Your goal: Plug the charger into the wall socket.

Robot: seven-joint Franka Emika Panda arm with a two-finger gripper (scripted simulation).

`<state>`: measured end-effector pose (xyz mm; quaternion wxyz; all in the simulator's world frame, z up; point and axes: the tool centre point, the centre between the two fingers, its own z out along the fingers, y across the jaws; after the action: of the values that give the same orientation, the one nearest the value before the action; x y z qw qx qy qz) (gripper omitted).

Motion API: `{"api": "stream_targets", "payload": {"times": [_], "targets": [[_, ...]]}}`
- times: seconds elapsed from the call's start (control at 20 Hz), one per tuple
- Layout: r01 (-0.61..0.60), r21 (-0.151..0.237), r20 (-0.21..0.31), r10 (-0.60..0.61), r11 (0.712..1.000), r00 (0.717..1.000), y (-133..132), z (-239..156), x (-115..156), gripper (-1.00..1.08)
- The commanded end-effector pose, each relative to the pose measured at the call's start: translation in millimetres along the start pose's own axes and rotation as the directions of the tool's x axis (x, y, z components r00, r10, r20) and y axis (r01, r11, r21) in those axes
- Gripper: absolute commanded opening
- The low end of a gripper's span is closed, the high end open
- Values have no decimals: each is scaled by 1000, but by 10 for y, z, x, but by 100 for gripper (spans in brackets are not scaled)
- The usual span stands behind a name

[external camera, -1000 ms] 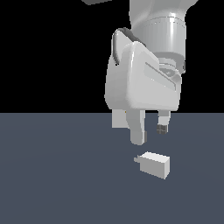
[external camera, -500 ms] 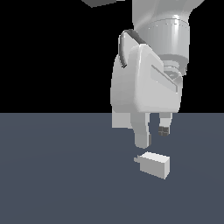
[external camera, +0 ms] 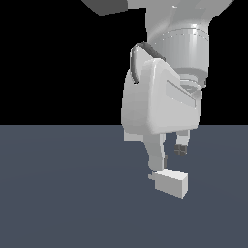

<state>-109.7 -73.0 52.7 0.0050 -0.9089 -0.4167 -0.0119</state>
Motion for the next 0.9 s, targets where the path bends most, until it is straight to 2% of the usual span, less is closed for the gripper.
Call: {"api": "stream_targets", "payload": {"times": [0.0,0.55,0.6,0.85], "targets": [[0,1,0,0,1000,1000,-7,92,-4,100],[-1,1,1,1,1000,1000,-6,408,-12,100],[-1,1,1,1,1000,1000,-6,408,-12,-100],[-1,1,1,1,1000,1000,-6,408,-12,-100]]}}
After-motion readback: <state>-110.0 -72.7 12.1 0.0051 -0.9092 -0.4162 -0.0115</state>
